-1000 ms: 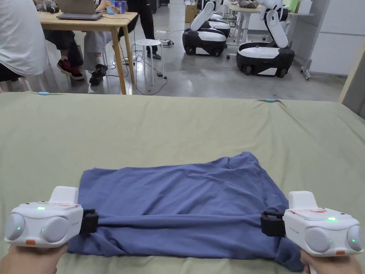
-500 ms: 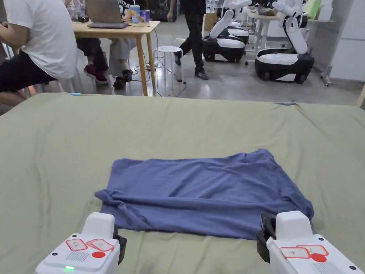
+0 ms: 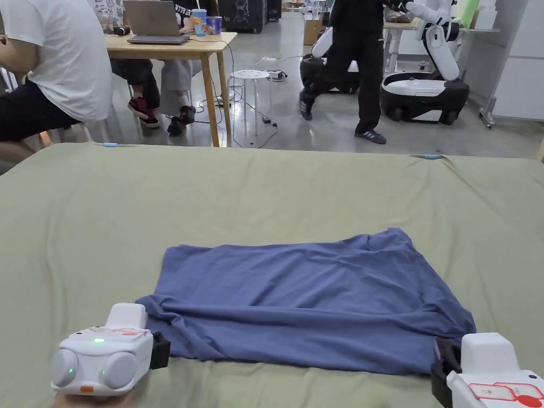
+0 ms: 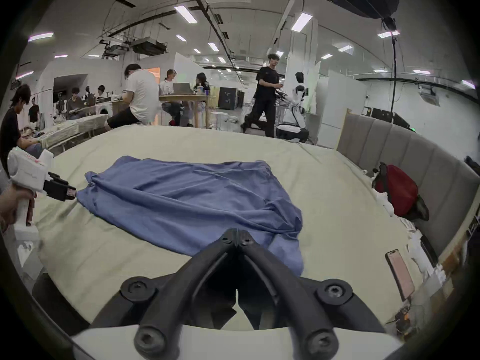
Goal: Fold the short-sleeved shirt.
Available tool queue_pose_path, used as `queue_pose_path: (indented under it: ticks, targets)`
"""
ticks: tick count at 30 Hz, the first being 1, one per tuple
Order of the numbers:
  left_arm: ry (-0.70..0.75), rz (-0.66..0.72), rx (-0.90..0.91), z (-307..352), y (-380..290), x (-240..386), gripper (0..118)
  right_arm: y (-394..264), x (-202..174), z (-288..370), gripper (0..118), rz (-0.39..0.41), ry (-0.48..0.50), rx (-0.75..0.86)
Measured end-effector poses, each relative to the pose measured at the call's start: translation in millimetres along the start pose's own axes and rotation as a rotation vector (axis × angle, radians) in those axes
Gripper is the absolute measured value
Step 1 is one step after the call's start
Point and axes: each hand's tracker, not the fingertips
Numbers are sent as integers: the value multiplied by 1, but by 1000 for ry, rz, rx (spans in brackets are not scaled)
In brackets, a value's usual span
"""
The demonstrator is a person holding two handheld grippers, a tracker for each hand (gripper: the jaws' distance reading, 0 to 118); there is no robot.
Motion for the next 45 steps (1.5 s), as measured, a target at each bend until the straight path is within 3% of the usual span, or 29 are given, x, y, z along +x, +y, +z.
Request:
queue_pose_path:
  ticks: [1, 2, 7, 9, 11, 15, 16, 17, 19, 20, 21, 23, 25, 26, 27, 29, 38, 45]
  targets:
    - [6, 4, -25, -11, 3, -1, 97, -1, 6, -4, 0, -1, -16, -7]
    - [-2, 7, -11, -13, 4, 1, 106, -2, 13, -7, 0, -4, -31, -16]
    - [-11, 1, -76, -52, 7, 7, 77, -8, 43, -20, 0, -23, -100, -53]
    - [-24, -8, -75, -52, 9, 12, 56, -10, 54, -25, 0, -28, -124, -74]
    - [-19, -40, -33, -35, 11, 22, 2, -11, 64, -33, 0, -31, -157, -102]
    - [0, -89, 3, -14, 16, 29, 2, -11, 81, -58, 3, -25, -155, -148]
    - [-4, -76, 19, -10, 17, 27, 2, -10, 83, -66, 20, -36, -105, -168]
    - [-5, -69, 28, -3, 19, 25, 2, -9, 85, -74, 69, -58, -58, -184]
    - [-6, -53, 47, 9, 23, 24, 2, -10, 83, -91, 92, -63, -27, -235]
    - [-8, -53, 50, 12, 24, 25, 2, -12, 82, -101, 113, -45, -29, -261]
    - [-9, -54, 53, 15, 25, 27, 2, -16, 79, -107, 118, -38, -33, -255]
    - [-13, -54, 61, 21, 26, 28, 2, -19, 74, -122, 99, -19, -17, -289]
    - [-17, -52, 64, 25, 24, 31, 2, -26, 70, -134, 97, -16, 11, -342]
    - [-18, -52, 67, 25, 24, 29, 2, -30, 68, -139, 89, -18, 32, -378]
    - [-16, -56, 70, 27, 23, 30, 2, -33, 68, -140, 68, -38, 62, -393]
    - [-25, -49, 76, 32, 20, 30, 2, -33, 69, -133, 8, -112, 98, -357]
    - [-53, -8, 109, 69, 18, 8, 2, 13, 71, -50, 7, -88, 64, -216]
    - [-95, 19, 105, 117, -20, -15, 2, 10, 69, 19, 7, -31, 86, -282]
